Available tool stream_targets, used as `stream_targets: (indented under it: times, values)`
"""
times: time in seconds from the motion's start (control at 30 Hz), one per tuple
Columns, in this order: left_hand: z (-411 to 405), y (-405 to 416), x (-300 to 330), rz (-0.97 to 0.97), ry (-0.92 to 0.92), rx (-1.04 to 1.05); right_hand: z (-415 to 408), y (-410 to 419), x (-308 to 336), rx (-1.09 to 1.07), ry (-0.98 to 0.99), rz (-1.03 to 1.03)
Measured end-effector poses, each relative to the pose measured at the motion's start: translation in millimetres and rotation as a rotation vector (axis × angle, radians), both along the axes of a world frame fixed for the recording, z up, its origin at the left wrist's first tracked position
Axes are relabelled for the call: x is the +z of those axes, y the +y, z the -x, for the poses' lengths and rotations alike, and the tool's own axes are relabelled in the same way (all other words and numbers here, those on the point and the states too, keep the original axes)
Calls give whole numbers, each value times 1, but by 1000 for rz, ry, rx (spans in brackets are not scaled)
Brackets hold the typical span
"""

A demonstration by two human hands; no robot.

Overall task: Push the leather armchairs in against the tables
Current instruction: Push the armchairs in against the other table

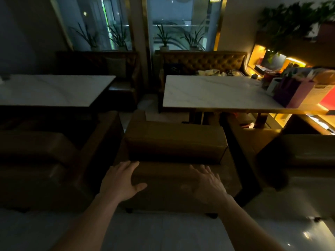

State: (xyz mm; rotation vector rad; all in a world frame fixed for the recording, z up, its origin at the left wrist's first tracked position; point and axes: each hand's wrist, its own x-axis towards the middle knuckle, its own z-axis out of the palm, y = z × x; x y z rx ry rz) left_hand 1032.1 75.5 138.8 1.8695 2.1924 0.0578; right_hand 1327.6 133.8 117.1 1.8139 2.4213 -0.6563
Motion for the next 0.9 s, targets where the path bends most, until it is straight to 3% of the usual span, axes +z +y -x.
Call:
stream_targets:
  times: [0.33,0.9]
  values:
    - [102,-41,24,22,6,19,100,-23,32,50,-77,67]
    - [485,-179,-8,-50,-65,260,494,-100,19,262,-173,71]
